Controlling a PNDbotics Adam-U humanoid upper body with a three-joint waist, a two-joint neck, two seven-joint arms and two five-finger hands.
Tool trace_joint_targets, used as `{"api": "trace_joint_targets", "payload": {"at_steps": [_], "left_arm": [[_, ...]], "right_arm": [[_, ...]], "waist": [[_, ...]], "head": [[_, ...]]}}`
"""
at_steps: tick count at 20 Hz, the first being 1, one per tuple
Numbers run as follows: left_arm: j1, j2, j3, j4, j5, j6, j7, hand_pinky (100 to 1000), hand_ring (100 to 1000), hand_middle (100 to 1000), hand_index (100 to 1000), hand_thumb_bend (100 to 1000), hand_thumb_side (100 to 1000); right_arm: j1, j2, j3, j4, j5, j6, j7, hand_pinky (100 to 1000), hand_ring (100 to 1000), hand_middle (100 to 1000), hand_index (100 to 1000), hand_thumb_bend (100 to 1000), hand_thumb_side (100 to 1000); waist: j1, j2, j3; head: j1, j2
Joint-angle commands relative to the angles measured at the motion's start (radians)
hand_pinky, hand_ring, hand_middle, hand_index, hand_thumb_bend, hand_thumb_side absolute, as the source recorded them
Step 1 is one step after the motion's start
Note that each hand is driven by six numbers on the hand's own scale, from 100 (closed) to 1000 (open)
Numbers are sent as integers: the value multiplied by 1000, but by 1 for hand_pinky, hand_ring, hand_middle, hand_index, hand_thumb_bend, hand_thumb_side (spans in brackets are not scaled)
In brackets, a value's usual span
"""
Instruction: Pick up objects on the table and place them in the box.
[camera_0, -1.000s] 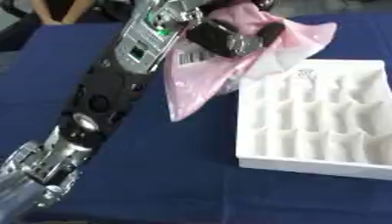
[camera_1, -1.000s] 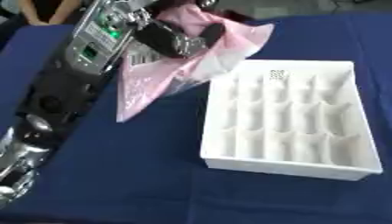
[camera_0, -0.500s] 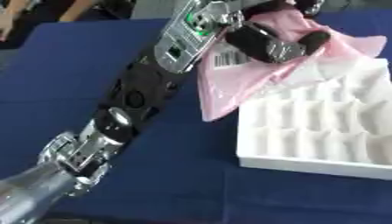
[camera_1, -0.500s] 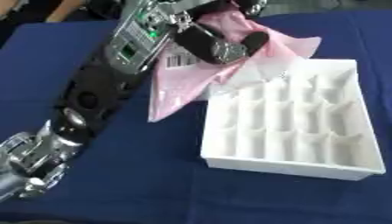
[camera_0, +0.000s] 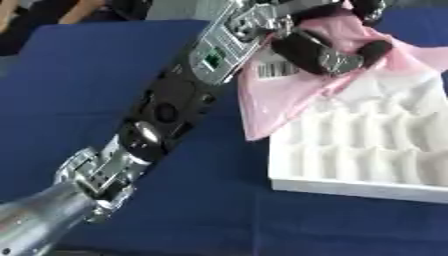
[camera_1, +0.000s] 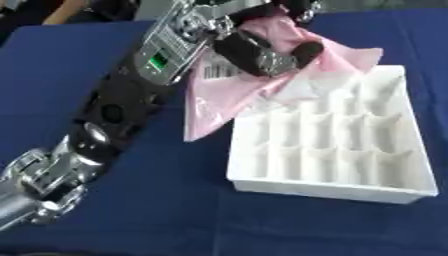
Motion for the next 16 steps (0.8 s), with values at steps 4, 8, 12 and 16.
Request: {"api": "trace_joint_targets", "payload": {"at_steps": [4,8,12,16], "left_arm": [[-41,-21,-17,52,-65,-97,-37,100,100,100,100,100,291],[-47,-35,-22,82,-98,-121,-23,100,100,100,100,100,289],[-46,-41,-26,97,-121,-134,-8,100,100,100,100,100,278],[-45,-43,-27,105,-145,-147,13,100,100,100,100,100,260]], "right_arm": [[-33,0,-6,-16,-1,-11,-7,523,653,770,939,100,821],[-45,4,-8,-16,0,-13,-13,524,653,767,938,100,821],[-49,5,-8,-16,1,-13,-14,525,653,767,938,100,822],[-51,6,-7,-16,1,-13,-13,525,653,766,938,100,820]], "waist": [[-3,-3,-25],[1,5,-37],[2,7,-40],[2,8,-40]], "head": [[25,-1],[28,-1],[26,-1],[24,-1]]}}
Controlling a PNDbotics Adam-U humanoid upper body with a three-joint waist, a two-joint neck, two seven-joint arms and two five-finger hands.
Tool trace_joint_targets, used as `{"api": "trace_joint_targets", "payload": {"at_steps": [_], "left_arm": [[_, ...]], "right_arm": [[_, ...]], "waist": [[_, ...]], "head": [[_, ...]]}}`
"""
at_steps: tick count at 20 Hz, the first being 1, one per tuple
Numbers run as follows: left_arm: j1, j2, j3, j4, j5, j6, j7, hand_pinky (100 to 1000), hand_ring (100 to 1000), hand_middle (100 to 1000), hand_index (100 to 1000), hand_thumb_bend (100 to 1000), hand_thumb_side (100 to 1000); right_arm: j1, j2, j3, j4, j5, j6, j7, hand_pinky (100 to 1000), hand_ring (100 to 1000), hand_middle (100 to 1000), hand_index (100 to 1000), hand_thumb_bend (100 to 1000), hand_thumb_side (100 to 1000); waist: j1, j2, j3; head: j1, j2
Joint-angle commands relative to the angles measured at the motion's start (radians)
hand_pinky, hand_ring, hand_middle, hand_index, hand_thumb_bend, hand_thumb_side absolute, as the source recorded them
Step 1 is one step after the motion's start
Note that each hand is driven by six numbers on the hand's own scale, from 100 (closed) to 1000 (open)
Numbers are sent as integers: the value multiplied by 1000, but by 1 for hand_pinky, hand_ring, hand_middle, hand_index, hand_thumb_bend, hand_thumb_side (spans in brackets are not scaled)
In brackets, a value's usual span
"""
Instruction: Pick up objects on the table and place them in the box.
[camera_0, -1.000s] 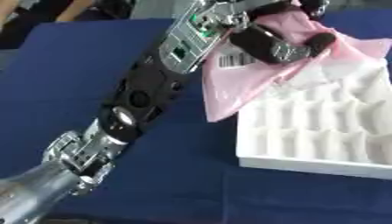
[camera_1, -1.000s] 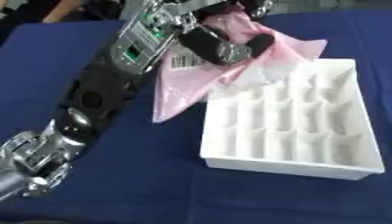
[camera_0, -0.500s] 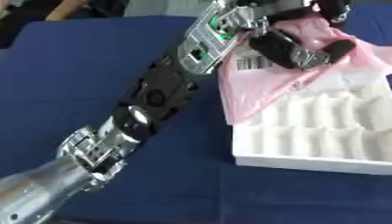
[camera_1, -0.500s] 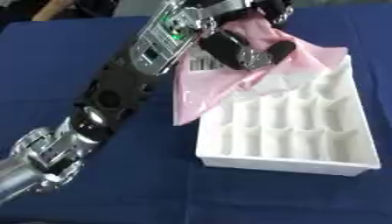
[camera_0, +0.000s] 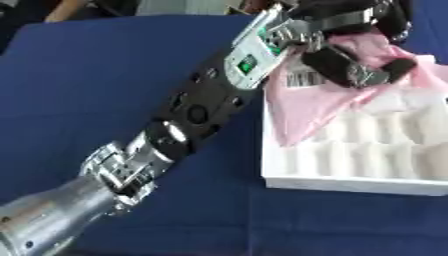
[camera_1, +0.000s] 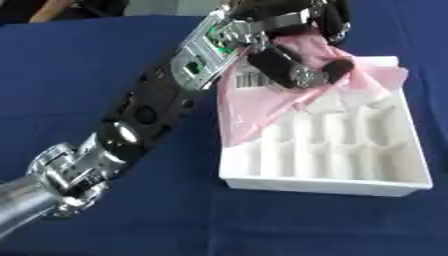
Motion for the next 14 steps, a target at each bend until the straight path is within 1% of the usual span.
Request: {"api": "trace_joint_targets", "payload": {"at_steps": [1,4,5,7,8,9,10,11,12,13,14], "left_arm": [[-20,4,4,-3,-24,-84,-45,100,100,100,100,100,248],[-24,3,9,4,-66,-108,7,100,100,100,100,100,221],[-28,2,10,6,-87,-122,31,100,100,100,100,100,198],[-34,-1,8,23,-136,-151,82,100,100,100,100,100,188],[-35,-4,5,39,-157,-165,106,100,100,100,100,119,162],[-37,-8,5,55,-180,-179,130,100,100,100,100,105,194],[-38,-10,6,69,-203,-193,155,100,100,100,100,116,204],[-39,-13,5,78,-228,-201,178,100,100,100,100,211,298],[-39,-15,0,80,-255,-206,201,100,100,100,153,285,406],[-39,-16,-9,75,-286,-208,218,100,100,174,280,313,527],[-38,-17,-18,70,-315,-209,230,100,100,259,344,320,574]], "right_arm": [[-15,-10,-7,-16,0,-3,-2,525,653,766,938,100,820],[-16,-10,-6,-16,0,-4,-1,526,652,766,938,100,820],[-17,-9,-5,-16,0,-5,-1,526,653,766,938,100,819],[-22,-7,-4,-16,-1,-7,0,526,653,766,938,100,819],[-25,-6,-3,-16,-2,-8,1,526,653,766,938,100,822],[-28,-4,-2,-16,-3,-9,2,526,653,766,938,100,819],[-30,-3,-1,-16,-3,-10,2,526,652,766,937,100,819],[-32,-2,-1,-16,-4,-11,3,526,652,766,937,100,819],[-33,-1,0,-16,-5,-11,4,525,652,766,938,100,819],[-34,-1,1,-16,-5,-11,5,525,652,766,938,100,819],[-35,-1,1,-16,-5,-11,6,525,652,766,938,100,819]], "waist": [[-7,-12,-3],[-7,-11,-3],[-8,-10,-4],[-7,-7,-9],[-7,-5,-12],[-7,-3,-16],[-7,-2,-18],[-6,-1,-19],[-5,-1,-20],[-5,0,-20],[-4,1,-20]], "head": [[7,-1],[8,-1],[8,-1],[12,-1],[13,-1],[14,-1],[14,-1],[14,-1],[14,-1],[14,-1],[14,-1]]}}
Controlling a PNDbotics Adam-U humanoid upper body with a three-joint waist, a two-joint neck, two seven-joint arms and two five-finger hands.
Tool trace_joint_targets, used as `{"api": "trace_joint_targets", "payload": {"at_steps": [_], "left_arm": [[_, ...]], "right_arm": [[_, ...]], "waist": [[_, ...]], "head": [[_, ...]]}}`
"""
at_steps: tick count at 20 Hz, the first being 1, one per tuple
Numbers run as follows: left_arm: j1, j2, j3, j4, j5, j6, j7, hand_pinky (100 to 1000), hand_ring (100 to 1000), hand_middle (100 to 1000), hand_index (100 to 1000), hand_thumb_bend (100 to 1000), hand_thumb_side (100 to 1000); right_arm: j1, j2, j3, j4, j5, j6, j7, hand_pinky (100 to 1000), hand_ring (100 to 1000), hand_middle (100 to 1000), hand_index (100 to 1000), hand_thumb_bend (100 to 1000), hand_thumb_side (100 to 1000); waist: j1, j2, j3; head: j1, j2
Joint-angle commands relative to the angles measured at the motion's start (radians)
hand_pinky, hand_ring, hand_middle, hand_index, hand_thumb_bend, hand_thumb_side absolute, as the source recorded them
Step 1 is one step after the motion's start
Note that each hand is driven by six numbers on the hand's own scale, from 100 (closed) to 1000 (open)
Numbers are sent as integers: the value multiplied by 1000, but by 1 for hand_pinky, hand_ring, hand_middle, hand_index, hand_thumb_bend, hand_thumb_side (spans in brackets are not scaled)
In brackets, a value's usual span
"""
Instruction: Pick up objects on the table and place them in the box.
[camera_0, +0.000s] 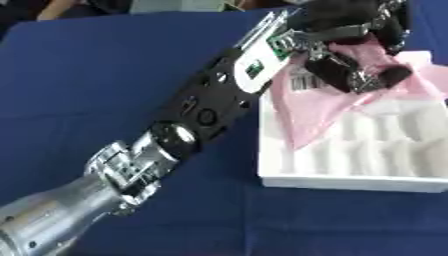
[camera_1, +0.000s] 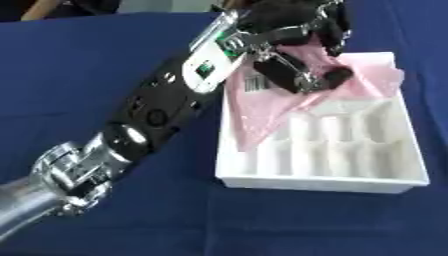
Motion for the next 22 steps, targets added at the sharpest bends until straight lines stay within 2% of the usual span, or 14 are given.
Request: {"api": "trace_joint_targets", "payload": {"at_steps": [1,2,3,4,5,6,7,8,9,11,22], "left_arm": [[-20,0,-25,-17,-92,-22,27,195,358,519,563,325,693],[-18,-1,-37,-22,-121,-22,25,195,358,519,563,325,693],[-16,-2,-53,-24,-150,-22,15,446,585,697,709,282,775],[-13,-5,-67,-25,-177,-22,2,424,561,680,696,286,767],[-10,-7,-84,-24,-201,-22,-17,634,757,819,804,231,869],[-6,-11,-97,-23,-221,-22,-35,650,770,825,817,223,877],[-2,-13,-106,-20,-237,-22,-51,724,831,866,849,182,918],[2,-16,-111,-17,-247,-22,-64,696,804,844,833,200,908],[6,-17,-116,-13,-256,-22,-78,770,878,899,878,152,941],[14,-23,-120,-5,-268,-22,-97,785,892,905,889,140,949],[21,-31,-106,5,-272,-22,-104,808,897,901,884,100,931]], "right_arm": [[-18,-10,1,-16,-5,-5,3,525,652,766,938,100,819],[-18,-10,1,-16,-5,-5,3,525,652,766,938,100,819],[-18,-10,1,-16,-5,-5,4,525,652,766,937,100,819],[-19,-10,1,-16,-6,-5,4,525,652,766,937,100,819],[-19,-10,1,-16,-6,-6,4,525,651,766,937,100,818],[-19,-10,1,-16,-6,-6,4,525,651,766,938,100,818],[-20,-11,1,-16,-6,-6,4,525,651,766,937,100,818],[-20,-11,1,-16,-6,-6,4,525,651,766,937,100,818],[-20,-11,1,-16,-6,-6,4,525,651,766,937,100,818],[-19,-12,1,-16,-6,-6,4,524,651,766,937,100,817],[-17,-13,0,-16,-5,-6,3,524,651,766,937,100,816]], "waist": [[-5,-12,-3],[-5,-11,-4],[-4,-11,-4],[-4,-11,-4],[-4,-11,-5],[-4,-11,-5],[-4,-11,-5],[-4,-11,-4],[-4,-11,-4],[-4,-11,-2],[-6,-9,2]], "head": [[13,-1],[13,-1],[13,-1],[14,-1],[14,-1],[14,-1],[14,-1],[13,-1],[13,-1],[11,-1],[9,-1]]}}
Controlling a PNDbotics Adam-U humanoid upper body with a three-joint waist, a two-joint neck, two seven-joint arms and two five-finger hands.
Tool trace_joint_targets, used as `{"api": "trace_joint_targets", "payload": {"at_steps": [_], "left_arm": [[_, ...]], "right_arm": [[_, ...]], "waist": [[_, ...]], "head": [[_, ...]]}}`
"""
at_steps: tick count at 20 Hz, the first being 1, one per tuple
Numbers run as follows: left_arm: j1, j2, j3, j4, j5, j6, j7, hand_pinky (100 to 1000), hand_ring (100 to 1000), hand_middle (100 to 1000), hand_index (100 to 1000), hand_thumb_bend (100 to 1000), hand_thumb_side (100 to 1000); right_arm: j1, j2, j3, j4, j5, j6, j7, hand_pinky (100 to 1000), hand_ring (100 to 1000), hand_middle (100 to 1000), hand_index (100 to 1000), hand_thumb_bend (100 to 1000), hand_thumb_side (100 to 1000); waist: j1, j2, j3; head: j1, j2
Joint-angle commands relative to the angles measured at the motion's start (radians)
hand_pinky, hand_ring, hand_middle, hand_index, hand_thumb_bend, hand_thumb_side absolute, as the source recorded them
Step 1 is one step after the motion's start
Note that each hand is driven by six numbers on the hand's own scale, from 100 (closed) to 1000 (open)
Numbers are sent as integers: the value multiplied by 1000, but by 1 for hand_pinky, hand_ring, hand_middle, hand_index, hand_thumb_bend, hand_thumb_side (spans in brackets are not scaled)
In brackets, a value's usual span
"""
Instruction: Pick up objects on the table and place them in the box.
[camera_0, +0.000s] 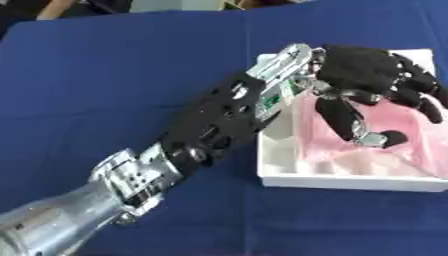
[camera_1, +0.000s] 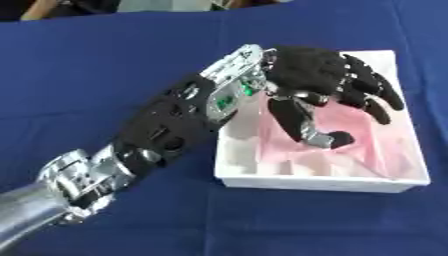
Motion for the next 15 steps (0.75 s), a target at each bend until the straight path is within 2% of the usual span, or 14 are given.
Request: {"api": "trace_joint_targets", "payload": {"at_steps": [1,6,9,11,12,15], "left_arm": [[-11,-4,14,-7,0,-56,-54,810,897,900,883,100,928],[-9,-6,21,-2,2,-56,-52,801,887,888,880,100,932],[-1,-3,30,-2,31,-56,-50,747,861,883,881,100,929],[11,5,44,-18,88,-56,-42,701,837,872,877,100,926],[23,9,62,-32,139,-56,-32,656,819,868,879,100,915],[56,27,113,-89,309,-51,-33,602,802,864,883,100,903]], "right_arm": [[-9,-13,-5,-16,-2,-3,-1,524,651,766,937,100,816],[-9,-14,-6,-16,-2,-3,-2,524,651,766,937,100,815],[-9,-14,-7,-16,-1,-3,-3,524,651,765,937,100,815],[-9,-15,-9,-16,1,-2,-5,524,651,765,937,100,815],[-8,-16,-11,-16,3,-1,-7,525,652,766,937,100,815],[-7,-17,-17,-16,7,1,-15,526,654,767,938,100,815]], "waist": [[-10,-12,2],[-11,-12,3],[-10,-11,3],[-9,-11,5],[-8,-11,8],[-8,-10,14]], "head": [[8,-1],[7,-1],[5,-1],[2,-1],[-2,-1],[-13,-1]]}}
